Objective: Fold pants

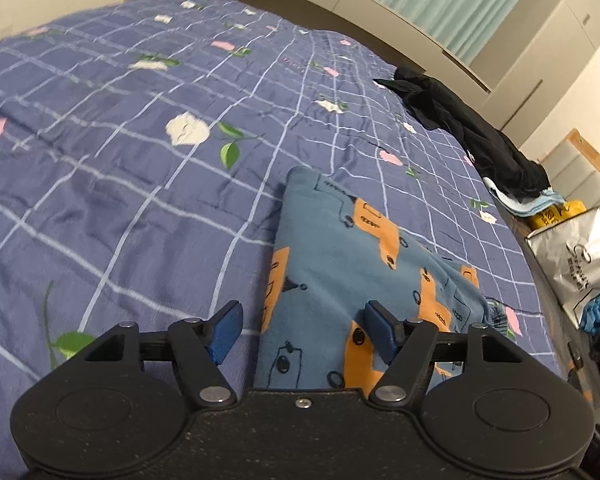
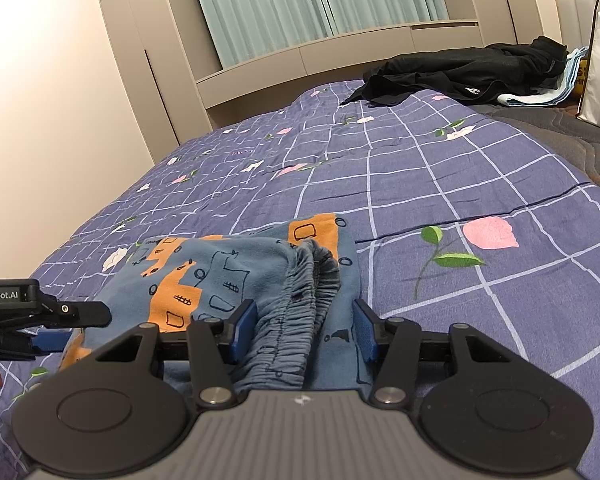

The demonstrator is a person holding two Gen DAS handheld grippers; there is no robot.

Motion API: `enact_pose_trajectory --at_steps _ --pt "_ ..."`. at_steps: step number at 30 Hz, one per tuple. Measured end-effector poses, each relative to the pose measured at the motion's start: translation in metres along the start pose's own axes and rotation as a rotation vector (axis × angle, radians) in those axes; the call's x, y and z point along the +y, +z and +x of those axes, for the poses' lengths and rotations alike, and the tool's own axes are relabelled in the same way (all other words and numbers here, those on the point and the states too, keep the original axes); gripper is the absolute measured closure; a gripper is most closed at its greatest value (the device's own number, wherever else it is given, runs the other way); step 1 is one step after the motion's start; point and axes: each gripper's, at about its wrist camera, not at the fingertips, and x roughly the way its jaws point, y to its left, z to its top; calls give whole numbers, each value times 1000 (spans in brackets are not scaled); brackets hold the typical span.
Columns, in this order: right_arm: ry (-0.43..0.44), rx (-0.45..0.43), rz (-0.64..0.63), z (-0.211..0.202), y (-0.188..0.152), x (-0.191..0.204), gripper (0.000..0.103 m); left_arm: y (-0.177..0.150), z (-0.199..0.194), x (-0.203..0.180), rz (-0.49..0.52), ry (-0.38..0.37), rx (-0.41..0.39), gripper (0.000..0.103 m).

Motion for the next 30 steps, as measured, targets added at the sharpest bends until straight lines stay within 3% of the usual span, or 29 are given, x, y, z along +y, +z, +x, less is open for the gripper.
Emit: enact_pose_trajectory --at_steps 3,6,9,13,15,25,30 --pt "2 -1 -10 0 0 2 55 0 0 7 -52 -20 12 36" --pt "3 1 -26 -1 1 4 62 1 -1 7 -63 -43 18 52" --pt "-3 2 -48 -3 3 10 69 2 -2 0 -35 -46 13 64" --pt "-22 -3 -61 -6 5 17 73 2 -5 -12 35 -34 -9 89" --pt "-24 -11 -51 -9 7 19 76 3 -10 -19 78 -18 -35 95" --pt "-18 -97 -127 -18 28 44 82 23 -32 -41 234 11 -159 98" --pt "12 -123 -142 -7 39 56 83 37 -40 -43 262 29 -222 98"
